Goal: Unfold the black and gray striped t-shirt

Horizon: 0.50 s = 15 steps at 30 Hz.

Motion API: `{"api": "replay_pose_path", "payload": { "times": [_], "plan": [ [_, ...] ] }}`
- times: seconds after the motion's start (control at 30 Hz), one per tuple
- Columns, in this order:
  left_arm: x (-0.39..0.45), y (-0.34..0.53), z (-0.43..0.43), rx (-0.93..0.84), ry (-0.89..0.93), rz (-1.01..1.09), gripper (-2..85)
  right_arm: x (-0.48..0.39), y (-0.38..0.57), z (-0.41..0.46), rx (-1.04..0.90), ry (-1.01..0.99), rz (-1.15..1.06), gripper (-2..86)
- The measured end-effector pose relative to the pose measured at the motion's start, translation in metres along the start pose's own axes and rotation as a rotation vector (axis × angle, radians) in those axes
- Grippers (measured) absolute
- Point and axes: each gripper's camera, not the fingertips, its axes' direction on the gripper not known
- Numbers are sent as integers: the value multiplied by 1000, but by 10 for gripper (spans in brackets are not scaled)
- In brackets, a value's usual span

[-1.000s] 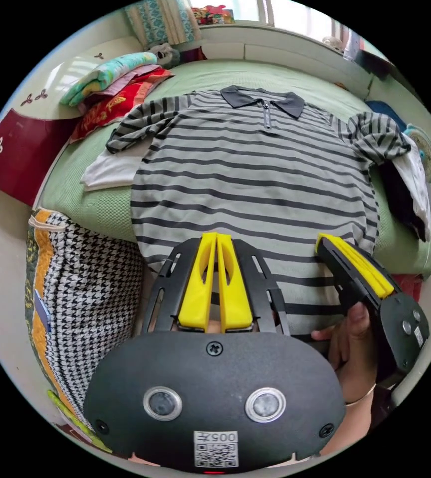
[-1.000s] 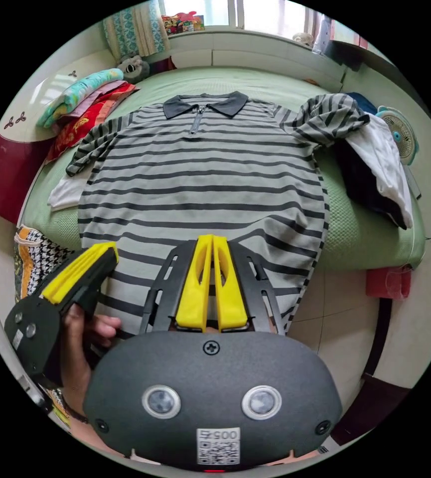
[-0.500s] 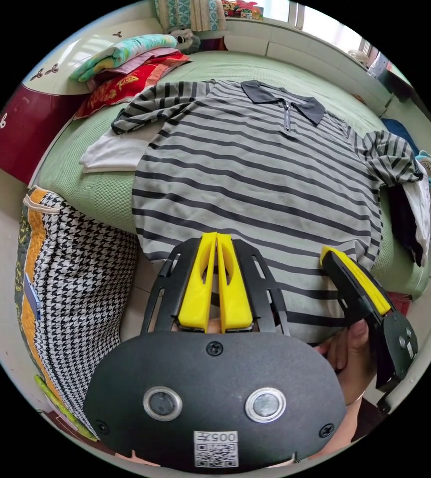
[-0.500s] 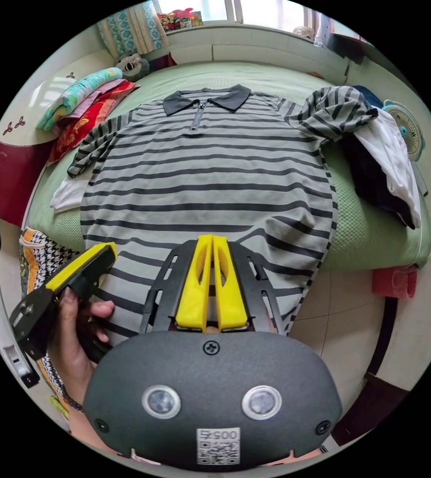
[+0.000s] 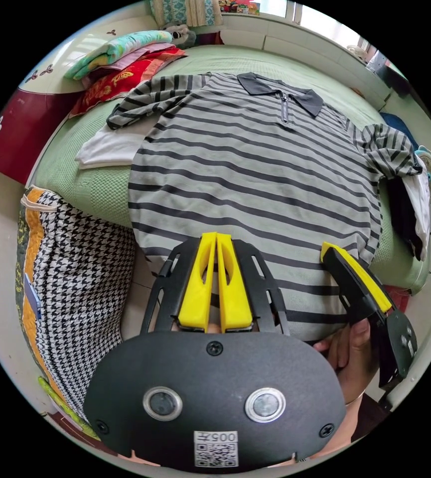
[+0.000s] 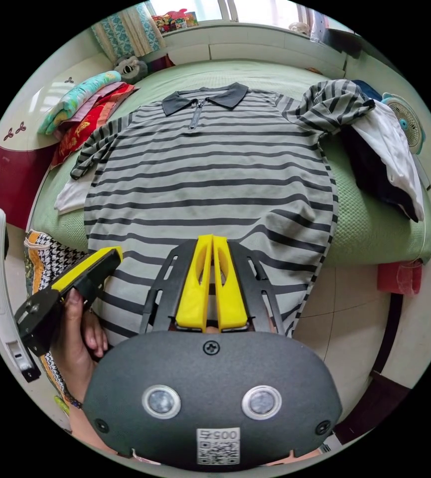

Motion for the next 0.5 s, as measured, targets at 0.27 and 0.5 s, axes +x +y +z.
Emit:
{"api": "replay_pose_path", "payload": {
  "times": [0.27,0.5],
  "plan": [
    [-5,-6,4,-9,43,8,-6,1,-3,2,-3,-5,4,-12],
    [-5,-11,7,-13,34,15,-7,-5,-5,4,-4,25,-9,-12]
  ]
}}
